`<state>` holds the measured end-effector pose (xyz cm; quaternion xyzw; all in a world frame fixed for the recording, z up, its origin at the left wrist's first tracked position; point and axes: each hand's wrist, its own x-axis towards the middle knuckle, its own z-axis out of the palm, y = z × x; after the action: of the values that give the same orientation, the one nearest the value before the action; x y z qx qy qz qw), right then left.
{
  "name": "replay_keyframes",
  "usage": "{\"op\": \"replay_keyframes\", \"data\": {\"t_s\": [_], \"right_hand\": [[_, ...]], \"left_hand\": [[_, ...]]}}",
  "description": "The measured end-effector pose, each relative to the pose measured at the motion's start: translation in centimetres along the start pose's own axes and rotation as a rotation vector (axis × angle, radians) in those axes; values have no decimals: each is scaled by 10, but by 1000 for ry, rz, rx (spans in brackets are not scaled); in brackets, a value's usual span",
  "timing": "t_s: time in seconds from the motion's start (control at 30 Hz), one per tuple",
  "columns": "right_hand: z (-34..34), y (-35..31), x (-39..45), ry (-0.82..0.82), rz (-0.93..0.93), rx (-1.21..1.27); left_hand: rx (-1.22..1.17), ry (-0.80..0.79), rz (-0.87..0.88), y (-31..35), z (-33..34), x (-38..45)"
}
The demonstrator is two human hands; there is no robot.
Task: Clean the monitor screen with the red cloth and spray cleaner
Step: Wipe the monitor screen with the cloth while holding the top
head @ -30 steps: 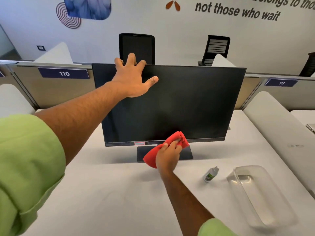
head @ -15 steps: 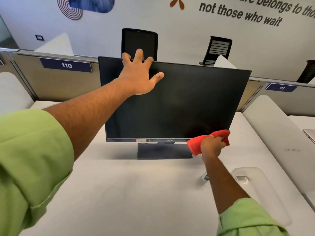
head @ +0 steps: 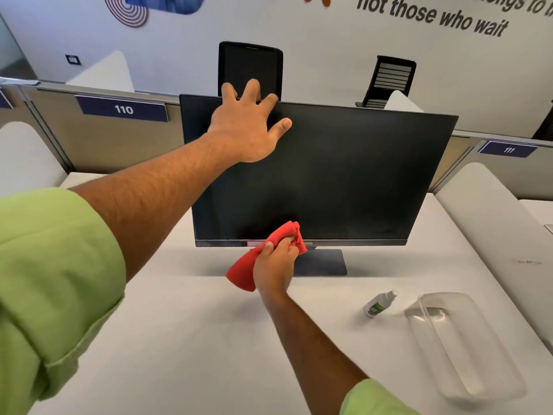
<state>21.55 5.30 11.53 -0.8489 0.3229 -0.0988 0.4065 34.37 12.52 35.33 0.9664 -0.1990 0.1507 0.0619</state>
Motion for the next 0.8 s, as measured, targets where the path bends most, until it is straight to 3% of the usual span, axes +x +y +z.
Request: {"op": "replay_keyframes", "data": {"t_s": [0.27, 0.43, 0.63, 0.8], "right_hand": [[-80, 42, 85, 225, 235, 18], [-69, 46, 73, 259, 204, -14], [5, 7, 3, 146, 45, 47], [42, -14, -35, -28, -74, -59]], "left_hand": [[33, 5, 30, 2, -4, -1], [98, -13, 71, -2, -11, -2], [144, -27, 86, 2, -15, -3], [181, -25, 86, 1, -17, -2]]}}
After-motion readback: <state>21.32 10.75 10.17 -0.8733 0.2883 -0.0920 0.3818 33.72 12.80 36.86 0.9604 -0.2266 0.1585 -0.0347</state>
